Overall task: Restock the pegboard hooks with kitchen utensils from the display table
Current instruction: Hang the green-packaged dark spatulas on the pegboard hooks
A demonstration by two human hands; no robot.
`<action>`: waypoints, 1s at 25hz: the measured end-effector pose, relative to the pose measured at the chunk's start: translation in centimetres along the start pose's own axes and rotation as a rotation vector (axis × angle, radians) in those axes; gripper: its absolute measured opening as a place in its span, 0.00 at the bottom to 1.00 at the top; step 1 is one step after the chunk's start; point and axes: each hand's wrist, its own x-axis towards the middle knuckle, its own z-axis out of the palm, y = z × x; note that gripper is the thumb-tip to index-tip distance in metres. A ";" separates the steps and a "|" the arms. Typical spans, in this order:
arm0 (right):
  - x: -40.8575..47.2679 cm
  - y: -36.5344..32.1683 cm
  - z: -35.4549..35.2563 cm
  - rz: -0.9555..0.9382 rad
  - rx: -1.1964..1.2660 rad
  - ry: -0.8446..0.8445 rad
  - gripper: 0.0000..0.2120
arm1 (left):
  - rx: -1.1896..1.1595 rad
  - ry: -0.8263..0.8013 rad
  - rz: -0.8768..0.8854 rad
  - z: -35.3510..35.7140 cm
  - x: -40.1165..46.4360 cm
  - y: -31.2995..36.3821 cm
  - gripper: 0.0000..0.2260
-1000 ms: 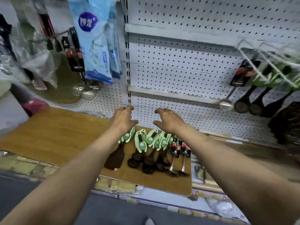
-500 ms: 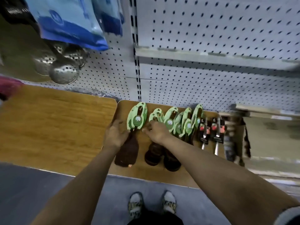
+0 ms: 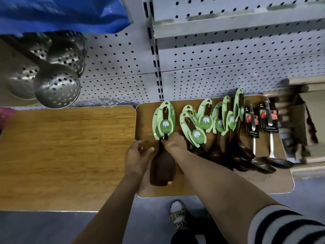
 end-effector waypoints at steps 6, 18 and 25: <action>-1.7 0.0 -0.9 -0.154 0.255 0.073 0.08 | -0.021 0.013 -0.055 0.4 0.4 1.1 0.17; -5.6 4.8 -10.3 -0.278 0.515 0.075 0.09 | 0.020 0.053 -0.302 7.5 6.1 2.9 0.31; -4.7 6.3 -10.8 -0.303 0.480 0.071 0.09 | 0.124 0.082 -0.468 8.6 7.9 3.5 0.40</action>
